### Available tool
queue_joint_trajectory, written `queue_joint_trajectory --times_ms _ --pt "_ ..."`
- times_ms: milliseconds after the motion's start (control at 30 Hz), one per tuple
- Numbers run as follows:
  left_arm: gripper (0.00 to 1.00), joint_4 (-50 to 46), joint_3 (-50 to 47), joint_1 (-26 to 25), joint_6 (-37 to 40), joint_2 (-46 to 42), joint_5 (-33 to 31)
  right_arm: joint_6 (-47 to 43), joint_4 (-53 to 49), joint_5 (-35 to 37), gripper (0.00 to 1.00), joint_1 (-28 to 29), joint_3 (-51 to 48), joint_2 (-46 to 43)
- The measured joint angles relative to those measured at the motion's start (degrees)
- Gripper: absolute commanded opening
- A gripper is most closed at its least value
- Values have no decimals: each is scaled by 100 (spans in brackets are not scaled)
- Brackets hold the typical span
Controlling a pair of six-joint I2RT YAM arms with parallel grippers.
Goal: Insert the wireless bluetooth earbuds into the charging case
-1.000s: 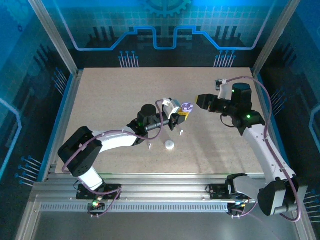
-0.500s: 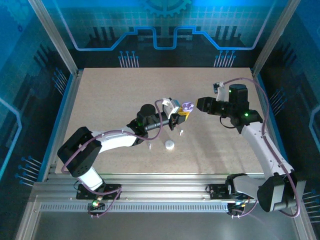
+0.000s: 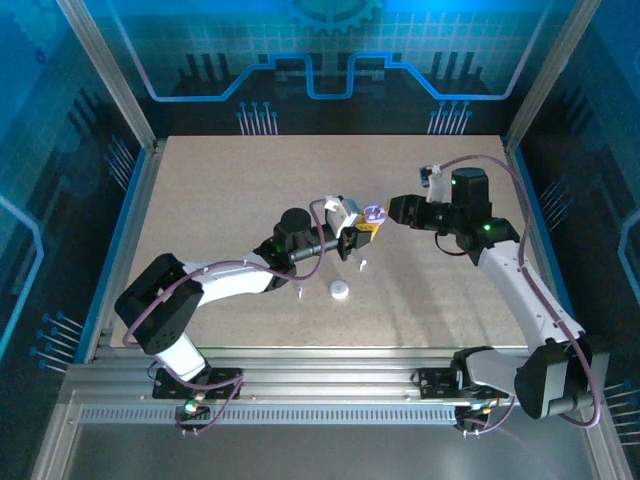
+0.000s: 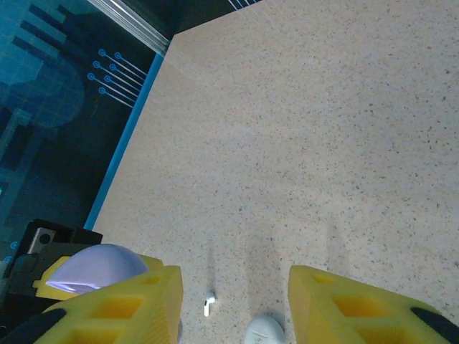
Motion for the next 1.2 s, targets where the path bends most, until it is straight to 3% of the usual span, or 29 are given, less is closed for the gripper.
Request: queue_joint_trajectory --times_ms 467,800,1200 --pt "15 0 -26 0 2 -59 0 -98 -13 210 45 0 -92 -337" --pt "15 2 -31 0 2 -76 4 -98 -4 214 46 0 -83 -114" --pt "15 0 -31 0 0 -76 4 -258 175 -116 45 55 -83 -146"
